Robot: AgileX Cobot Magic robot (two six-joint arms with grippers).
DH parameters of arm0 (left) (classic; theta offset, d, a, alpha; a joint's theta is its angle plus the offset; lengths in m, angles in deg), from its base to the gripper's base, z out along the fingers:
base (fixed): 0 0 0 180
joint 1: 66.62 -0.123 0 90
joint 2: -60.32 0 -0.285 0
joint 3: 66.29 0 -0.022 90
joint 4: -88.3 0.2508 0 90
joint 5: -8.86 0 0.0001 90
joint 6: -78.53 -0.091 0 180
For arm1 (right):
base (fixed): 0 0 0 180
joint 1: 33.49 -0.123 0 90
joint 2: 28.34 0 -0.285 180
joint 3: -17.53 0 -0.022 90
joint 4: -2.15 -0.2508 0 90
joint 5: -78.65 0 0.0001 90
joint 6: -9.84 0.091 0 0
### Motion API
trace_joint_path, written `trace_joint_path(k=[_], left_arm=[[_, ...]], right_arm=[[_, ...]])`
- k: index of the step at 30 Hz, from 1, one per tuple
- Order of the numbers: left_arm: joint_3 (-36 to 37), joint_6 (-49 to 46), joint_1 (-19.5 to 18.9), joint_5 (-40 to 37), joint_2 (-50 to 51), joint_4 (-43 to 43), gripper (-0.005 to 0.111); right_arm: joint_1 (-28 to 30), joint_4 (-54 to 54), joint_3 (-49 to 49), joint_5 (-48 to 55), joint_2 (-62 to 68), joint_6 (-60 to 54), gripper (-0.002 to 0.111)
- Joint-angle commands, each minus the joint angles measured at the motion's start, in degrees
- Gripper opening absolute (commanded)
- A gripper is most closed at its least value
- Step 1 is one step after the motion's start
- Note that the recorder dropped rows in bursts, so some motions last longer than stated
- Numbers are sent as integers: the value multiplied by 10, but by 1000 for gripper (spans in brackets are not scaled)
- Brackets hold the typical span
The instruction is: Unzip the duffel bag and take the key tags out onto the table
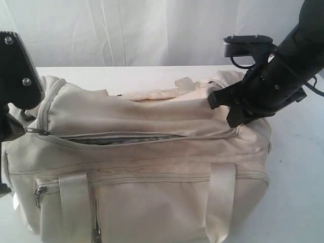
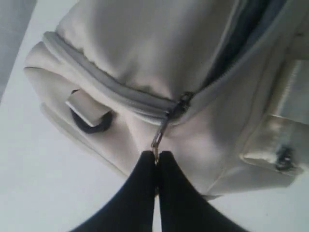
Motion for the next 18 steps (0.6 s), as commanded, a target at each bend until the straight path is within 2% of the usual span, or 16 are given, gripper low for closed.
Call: trace_joint_path(k=[1, 4, 6, 14, 18], left_arm=[[1, -83, -2, -7, -28, -100, 0], [1, -93, -2, 4, -45, -109, 0], [1, -95, -2, 21, -53, -102, 0], [1, -97, -2, 99, -89, -54, 0], [1, -97, -2, 100, -96, -19, 0]], right_arm=[[5, -59, 24, 31, -22, -81, 28], [5, -97, 40, 48, -48, -123, 45], [5, -128, 47, 50, -65, -157, 51], [-7, -340, 52, 50, -131, -399, 50], [-55, -399, 52, 52, -136, -531, 50]])
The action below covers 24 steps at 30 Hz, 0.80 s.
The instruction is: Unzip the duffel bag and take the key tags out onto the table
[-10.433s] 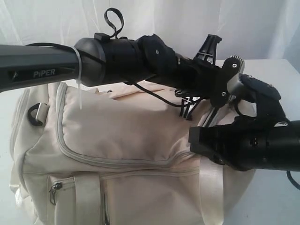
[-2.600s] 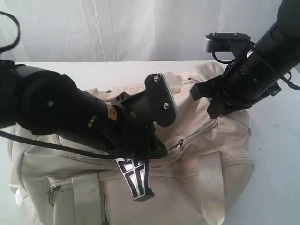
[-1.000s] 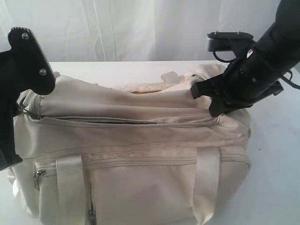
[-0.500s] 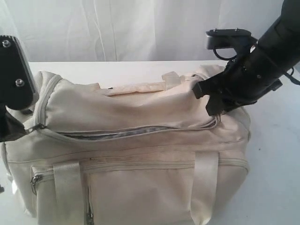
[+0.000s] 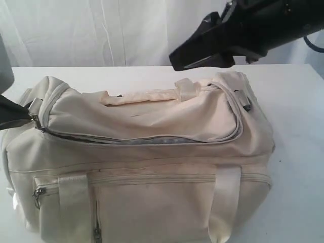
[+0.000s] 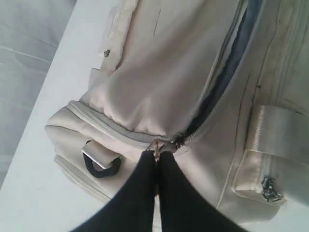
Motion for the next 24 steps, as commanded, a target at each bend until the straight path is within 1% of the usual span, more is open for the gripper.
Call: trace_joint_path(k=[1, 3, 5, 7, 8, 11, 12, 13, 16, 19, 24], left_arm=[[-2, 0, -1, 16, -15, 46, 0], [-2, 0, -1, 11, -15, 48, 0], [-2, 0, -1, 1, -15, 48, 0], [-2, 1, -1, -7, -15, 44, 0], [-2, 4, -1, -11, -15, 44, 0], [-2, 16, -1, -17, -15, 39, 0], [-2, 19, -1, -20, -15, 39, 0], [-2, 20, -1, -30, -15, 35, 0], [-2, 20, -1, -47, -15, 22, 0], [-1, 20, -1, -51, -15, 19, 0], [-1, 20, -1, -51, -15, 12, 0]], right_arm=[[-56, -63, 3, -2, -5, -153, 50], [-100, -64, 3, -16, 6, -204, 50], [-148, -61, 3, -52, 22, -218, 50], [-187, -35, 3, -100, 41, -218, 51], [-215, -3, 3, -133, 54, -218, 55], [-274, 81, 3, -204, 92, -216, 64], [-290, 103, 3, -222, 101, -214, 65], [-315, 139, 3, -262, 122, -201, 65], [-333, 153, 3, -290, 154, -194, 64], [-336, 156, 3, -294, 166, -179, 57], [-336, 156, 3, -292, 168, -165, 37]])
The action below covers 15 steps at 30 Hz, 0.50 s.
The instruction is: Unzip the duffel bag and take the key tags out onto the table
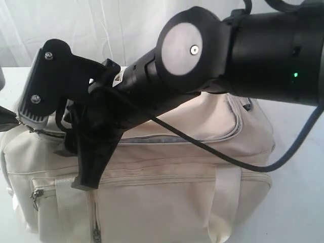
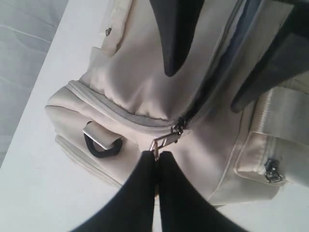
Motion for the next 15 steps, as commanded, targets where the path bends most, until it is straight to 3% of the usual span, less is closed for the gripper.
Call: trace_joint_path(k=[1, 5, 10, 12, 15], left_arm=[[-1, 7, -1, -12, -9, 2, 0], [-1, 5, -1, -12, -9, -18, 0], [-1, -13, -1, -16, -9, -42, 0], [-1, -13, -1, -21, -9, -42, 0], [-1, -13, -1, -22, -9, -42, 0]], right_arm=[[-1, 0, 2, -2, -1, 22, 31], [-1, 2, 2, 0, 6, 21, 27], [-1, 2, 2, -6, 22, 21, 45], [-1, 2, 2, -6, 24, 21, 39], [-1, 2, 2, 0, 24, 22, 20]])
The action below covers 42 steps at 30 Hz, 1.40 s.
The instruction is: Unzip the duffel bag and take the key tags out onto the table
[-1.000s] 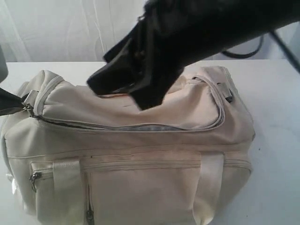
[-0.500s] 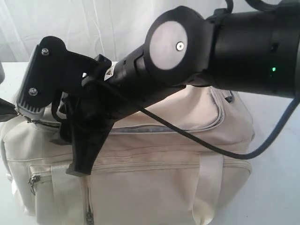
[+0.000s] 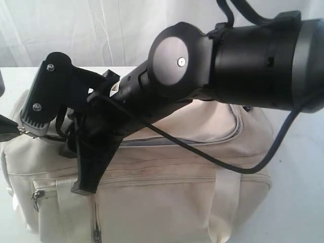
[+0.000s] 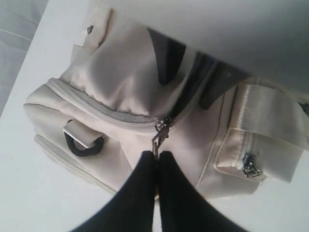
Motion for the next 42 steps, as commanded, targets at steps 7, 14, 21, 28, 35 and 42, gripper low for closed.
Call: trace_joint_path(k=[7, 14, 21, 28, 35, 42], left_arm=[[-1, 0, -1, -23, -8, -3, 0], [27, 0, -1, 1, -8, -3, 0], [51, 2, -1, 30, -8, -2, 0], [51, 6, -1, 30, -8, 13, 0], [51, 19, -1, 30, -8, 36, 0], [51, 88, -1, 47, -8, 142, 0]], right_arm=[[-1, -4, 2, 15, -4, 13, 15], [-1, -13, 2, 19, -17, 15, 37], [-1, -22, 2, 28, -9, 15, 34], [-1, -22, 2, 32, -5, 15, 21], [-1, -22, 2, 44, 1, 15, 17], [-1, -20, 2, 80, 4, 20, 0]])
